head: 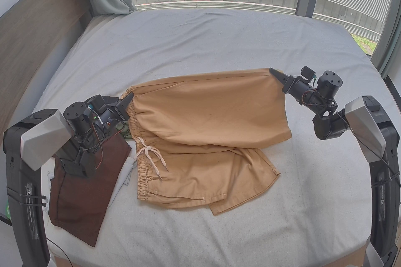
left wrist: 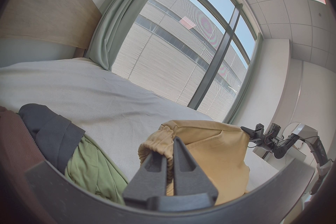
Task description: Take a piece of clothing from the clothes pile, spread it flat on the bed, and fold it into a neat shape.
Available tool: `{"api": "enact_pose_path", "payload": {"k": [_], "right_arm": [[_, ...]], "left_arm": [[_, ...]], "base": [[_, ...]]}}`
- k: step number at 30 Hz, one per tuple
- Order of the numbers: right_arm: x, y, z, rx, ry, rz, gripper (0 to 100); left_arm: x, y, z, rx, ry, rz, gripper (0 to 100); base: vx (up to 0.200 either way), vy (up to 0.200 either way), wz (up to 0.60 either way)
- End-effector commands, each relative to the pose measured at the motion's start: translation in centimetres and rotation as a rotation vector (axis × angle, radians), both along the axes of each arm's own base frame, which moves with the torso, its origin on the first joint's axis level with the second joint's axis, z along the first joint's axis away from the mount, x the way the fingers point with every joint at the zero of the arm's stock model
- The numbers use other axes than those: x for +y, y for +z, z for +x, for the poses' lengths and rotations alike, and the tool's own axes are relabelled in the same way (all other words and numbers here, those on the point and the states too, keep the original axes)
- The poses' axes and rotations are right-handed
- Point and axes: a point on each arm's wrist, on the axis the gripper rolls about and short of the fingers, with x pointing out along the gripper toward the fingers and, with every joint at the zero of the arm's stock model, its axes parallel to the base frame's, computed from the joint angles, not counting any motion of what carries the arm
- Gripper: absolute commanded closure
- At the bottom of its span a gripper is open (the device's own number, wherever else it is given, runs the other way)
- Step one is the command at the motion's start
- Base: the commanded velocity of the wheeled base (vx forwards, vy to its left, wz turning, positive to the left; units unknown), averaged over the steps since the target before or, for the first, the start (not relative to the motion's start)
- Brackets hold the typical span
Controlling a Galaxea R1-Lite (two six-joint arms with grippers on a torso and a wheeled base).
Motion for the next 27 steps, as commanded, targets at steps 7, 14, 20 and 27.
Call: {"api": "enact_pose_path", "payload": {"k": [7,14,20,27], "right_arm": [[0.3,-1.7,2.0,0.006,0.001,0.0,100],[0.6,-1.2,2.5,-0.005,-0.003,0.003,100],[0.7,-1.4,2.8,-0.006,-0.022,0.01,0],[1.5,-2.3,2.1,0.023,-0.036,0.005,0]], "left_arm": [[0.0,-1.4,1.5,-0.01,0.007,-0.009,100],[0.1,-1.3,1.6,-0.004,0.003,-0.031,100],[-0.3,-1.6,1.8,0.009,-0.009,-0.056,0],[-0.1,-1.8,1.6,0.041,0.001,-0.094,0]], "base": [[0.0,0.0,0.0],[0.0,0.0,0.0],[0.0,0.0,0.0],[0.0,0.0,0.0]]}}
